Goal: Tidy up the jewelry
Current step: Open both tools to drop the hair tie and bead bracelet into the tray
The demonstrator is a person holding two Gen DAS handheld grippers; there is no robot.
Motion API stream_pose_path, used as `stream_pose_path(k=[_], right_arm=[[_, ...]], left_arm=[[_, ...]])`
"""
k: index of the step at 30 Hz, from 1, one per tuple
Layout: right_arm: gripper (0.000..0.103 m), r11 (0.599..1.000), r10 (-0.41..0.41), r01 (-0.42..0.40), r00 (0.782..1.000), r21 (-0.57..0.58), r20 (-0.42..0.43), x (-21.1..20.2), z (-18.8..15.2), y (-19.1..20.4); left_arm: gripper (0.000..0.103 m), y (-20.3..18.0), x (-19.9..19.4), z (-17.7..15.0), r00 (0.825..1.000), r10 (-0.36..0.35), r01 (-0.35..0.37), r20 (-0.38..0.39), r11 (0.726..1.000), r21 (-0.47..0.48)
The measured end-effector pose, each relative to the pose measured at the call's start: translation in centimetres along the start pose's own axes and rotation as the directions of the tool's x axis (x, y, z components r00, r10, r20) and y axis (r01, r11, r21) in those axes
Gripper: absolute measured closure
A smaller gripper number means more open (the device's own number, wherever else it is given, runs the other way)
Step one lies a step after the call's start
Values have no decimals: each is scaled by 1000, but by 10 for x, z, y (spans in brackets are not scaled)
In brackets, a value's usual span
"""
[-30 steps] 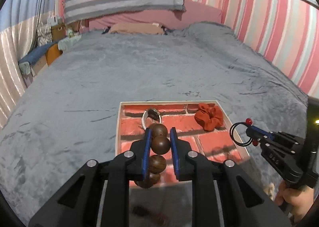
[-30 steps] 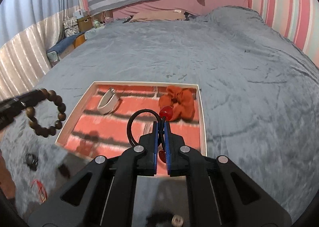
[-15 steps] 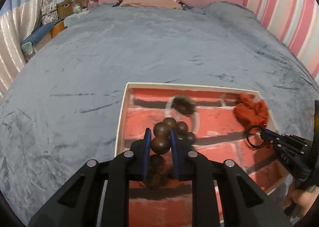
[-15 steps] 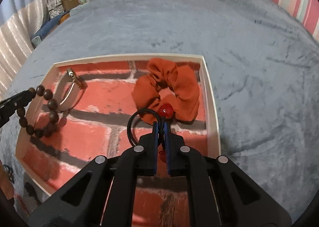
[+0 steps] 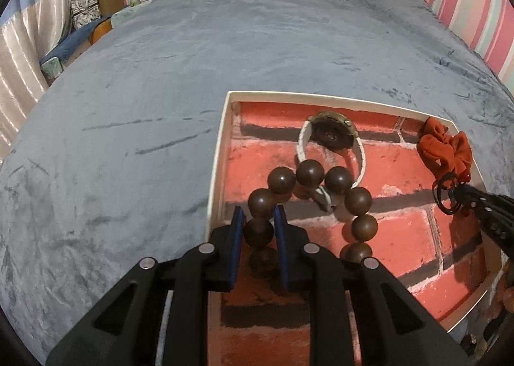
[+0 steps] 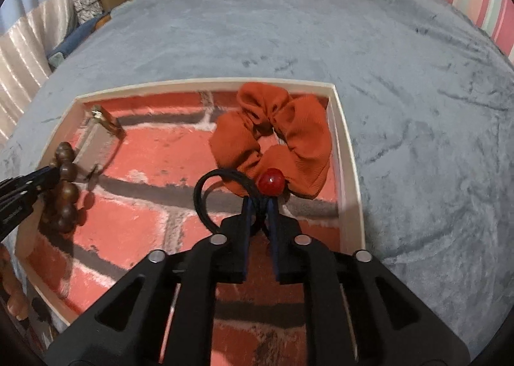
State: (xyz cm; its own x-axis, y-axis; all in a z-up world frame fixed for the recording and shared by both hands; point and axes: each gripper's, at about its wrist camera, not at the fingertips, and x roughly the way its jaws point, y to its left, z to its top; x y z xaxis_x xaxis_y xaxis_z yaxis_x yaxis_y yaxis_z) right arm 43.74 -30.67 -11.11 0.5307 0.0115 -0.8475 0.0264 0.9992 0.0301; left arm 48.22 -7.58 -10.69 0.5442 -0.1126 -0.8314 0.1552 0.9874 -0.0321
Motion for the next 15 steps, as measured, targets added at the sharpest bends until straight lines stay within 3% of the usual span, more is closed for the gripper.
stream_pose_path(k=[1,2,4,6,8,10,12,15], right_arm=[[63,1000,7,-7,1000,-2,26,-10,-2,0],[55,1000,13,-13,998,-4,55,-21,-4,0],[38,1000,17,-16,995,-12,98,-41,-8,1],[27,1000,27,-26,991,-13,133,-62,-12,0],[20,999,42,-42,985,-9,166,-88,-20,-2],[10,999,54,-53,979,-10,196,-111,-28,-3],[6,998,65,-63,973,-13,221,-134,-35,-2],[4,996,88,-90,967,-5,239,-168,-51,-3]], left_arm=[[82,1,-4,-1,1000,-3,3,8,1000,-1],[81,1,-9,-1,1000,-2,2,15,1000,-1],[66,0,-22,-2,999,-3,3,32,1000,0],[44,0,-43,-6,997,-2,1,81,1000,4],[35,-2,-64,-13,993,-11,10,119,1000,11],[34,-2,-85,-21,989,-21,19,144,1000,13],[30,-3,-110,-32,986,-23,20,168,1000,20],[15,-3,-148,-50,976,-19,17,215,1000,12]])
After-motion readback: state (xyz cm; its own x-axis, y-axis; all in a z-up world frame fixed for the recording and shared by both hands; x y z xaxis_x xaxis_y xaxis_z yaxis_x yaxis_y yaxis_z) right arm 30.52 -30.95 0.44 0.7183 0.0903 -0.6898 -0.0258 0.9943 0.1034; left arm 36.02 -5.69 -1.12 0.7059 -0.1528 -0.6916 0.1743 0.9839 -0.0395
